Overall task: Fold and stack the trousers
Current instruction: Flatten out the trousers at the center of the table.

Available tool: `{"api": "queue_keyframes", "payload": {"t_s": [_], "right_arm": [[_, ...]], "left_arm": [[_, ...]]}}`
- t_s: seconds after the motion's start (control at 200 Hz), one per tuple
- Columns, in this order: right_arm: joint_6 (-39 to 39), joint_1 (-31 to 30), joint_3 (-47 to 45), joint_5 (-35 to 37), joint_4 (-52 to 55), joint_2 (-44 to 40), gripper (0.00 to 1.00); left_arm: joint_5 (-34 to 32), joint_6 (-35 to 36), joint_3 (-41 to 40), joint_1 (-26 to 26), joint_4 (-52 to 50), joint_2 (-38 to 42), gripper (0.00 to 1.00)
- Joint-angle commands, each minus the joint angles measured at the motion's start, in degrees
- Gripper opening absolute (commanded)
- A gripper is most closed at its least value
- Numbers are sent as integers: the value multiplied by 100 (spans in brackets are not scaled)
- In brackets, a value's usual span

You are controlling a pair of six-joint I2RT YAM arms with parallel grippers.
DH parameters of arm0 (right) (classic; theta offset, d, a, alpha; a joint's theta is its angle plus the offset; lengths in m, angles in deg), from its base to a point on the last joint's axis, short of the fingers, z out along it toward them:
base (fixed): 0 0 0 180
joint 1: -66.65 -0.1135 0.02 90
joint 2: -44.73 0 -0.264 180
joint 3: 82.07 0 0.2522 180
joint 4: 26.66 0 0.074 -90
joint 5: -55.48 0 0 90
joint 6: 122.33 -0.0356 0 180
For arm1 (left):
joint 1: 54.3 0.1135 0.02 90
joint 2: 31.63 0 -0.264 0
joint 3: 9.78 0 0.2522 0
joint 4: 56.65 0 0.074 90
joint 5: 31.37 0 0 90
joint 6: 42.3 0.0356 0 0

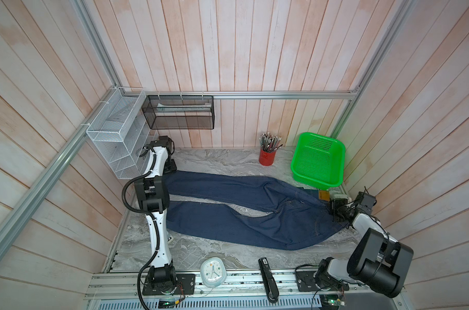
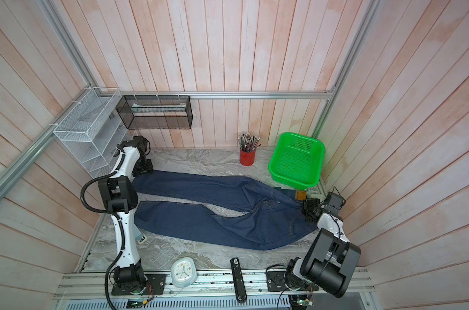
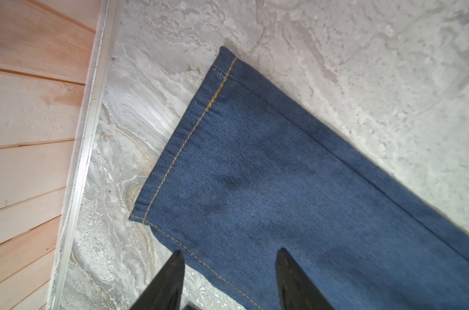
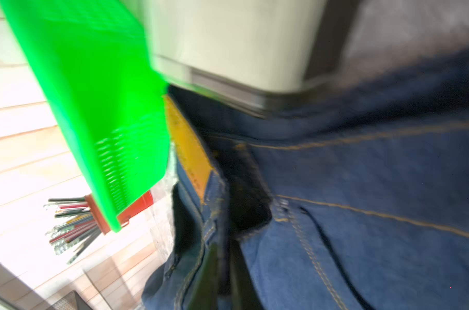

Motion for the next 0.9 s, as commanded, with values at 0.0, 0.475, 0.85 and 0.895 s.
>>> {"api": "queue_keyframes", "payload": {"t_s": [0.0,0.475,0.85,0.895], "right_arm": [[-207,-84,683,-44,-126,-311,0],[-506,-456,2468,332,-669,1212,0],[-763,-444,2512,480,-1155,1623,0],[-804,-429,2496,522,-1211,1604,0]], "left_arm": [[-204,-106,-7,35,-11,339,57],[-119,-110,-78,36,81,292,57],[381,-419,-303,237,438,770,59],[583,-503,-383,284,520,928,59]]}}
